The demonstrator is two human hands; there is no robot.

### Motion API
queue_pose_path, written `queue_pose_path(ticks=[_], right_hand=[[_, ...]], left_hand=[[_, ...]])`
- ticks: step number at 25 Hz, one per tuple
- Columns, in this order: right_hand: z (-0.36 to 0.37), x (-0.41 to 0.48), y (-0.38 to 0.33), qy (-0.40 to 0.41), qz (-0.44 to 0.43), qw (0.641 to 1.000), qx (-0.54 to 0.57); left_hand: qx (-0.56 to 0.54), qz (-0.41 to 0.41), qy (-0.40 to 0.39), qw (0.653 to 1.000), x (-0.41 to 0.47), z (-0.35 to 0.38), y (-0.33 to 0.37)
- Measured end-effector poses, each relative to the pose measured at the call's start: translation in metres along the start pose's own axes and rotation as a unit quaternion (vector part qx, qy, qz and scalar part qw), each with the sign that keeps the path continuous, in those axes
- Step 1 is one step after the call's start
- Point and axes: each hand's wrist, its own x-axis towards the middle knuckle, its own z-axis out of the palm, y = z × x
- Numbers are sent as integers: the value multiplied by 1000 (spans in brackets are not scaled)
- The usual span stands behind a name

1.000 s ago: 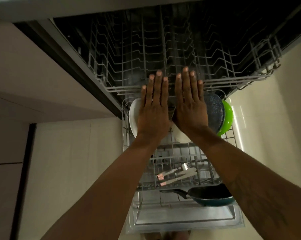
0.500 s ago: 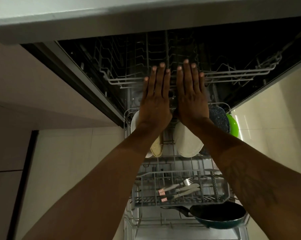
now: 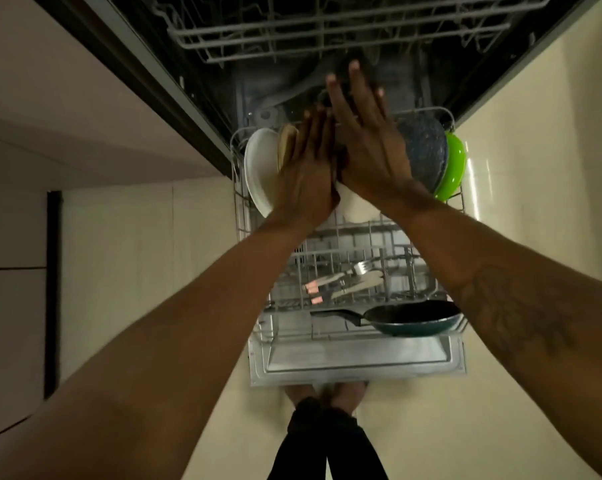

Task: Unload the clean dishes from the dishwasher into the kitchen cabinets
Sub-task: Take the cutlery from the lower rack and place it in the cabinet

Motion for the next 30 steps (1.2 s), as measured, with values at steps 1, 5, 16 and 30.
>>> queue_pose_path(ticks=[1,5,16,30], right_hand=[[7,-27,-2,-48,15,998,31],[34,-132,-6,-204,118,967,100],[80,-234,6,-224,240,928,175],[79,-236,13,-191,385,877,216]], left_hand=[[-44,-14,-70,997,-25,14,2],[-67,-68,-209,973,-112,69,4],[37,-66,-207,976,-168,153,17],[131,7,-282,951,-148,152,25]])
